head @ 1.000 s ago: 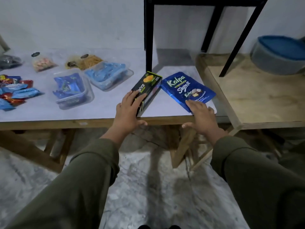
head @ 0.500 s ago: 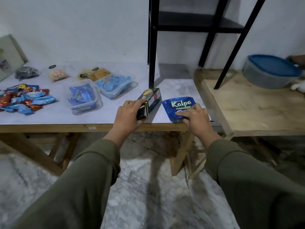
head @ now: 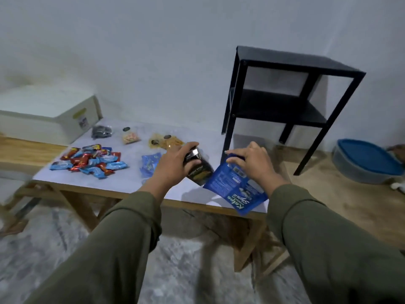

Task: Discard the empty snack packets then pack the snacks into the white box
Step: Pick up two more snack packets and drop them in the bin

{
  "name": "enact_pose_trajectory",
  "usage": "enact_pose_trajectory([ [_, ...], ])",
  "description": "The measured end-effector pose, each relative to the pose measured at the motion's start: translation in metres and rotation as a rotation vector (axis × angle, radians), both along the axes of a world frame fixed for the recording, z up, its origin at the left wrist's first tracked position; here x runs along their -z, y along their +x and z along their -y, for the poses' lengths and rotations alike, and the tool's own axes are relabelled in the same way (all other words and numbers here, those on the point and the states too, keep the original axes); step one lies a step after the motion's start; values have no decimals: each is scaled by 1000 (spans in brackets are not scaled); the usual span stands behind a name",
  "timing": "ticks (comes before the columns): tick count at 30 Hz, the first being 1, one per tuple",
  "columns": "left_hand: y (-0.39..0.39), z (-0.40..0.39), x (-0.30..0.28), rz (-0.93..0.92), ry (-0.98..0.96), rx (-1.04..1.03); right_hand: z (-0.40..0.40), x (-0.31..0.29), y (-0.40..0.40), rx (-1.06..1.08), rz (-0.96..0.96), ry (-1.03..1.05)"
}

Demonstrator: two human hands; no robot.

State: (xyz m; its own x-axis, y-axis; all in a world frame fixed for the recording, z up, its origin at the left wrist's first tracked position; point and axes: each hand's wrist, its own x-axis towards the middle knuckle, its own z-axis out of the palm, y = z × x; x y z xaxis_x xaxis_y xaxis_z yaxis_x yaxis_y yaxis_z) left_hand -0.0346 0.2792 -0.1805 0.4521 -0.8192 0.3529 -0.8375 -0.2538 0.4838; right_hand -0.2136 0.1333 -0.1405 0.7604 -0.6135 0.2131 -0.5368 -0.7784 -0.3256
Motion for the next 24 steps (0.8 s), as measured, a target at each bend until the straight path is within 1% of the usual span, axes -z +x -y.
enact_pose_trajectory([
  [3,29,-32,-21,0,8,-76,-14,-17,44,-90,-7,-2],
  [8,86,-105,-44,26,31,-233,-60,-39,126,-237,45,38],
  [15,176,-235,-65,-7,81,-449,-163,-65,247,-463,74,49],
  [17,199,-273,-72,-2,70,-506,-194,-69,283,-533,99,46],
  [20,225,-326,-81,-2,50,-597,-239,-74,332,-659,116,51],
  [24,253,-391,-81,11,87,-753,-293,-71,396,-812,116,68],
])
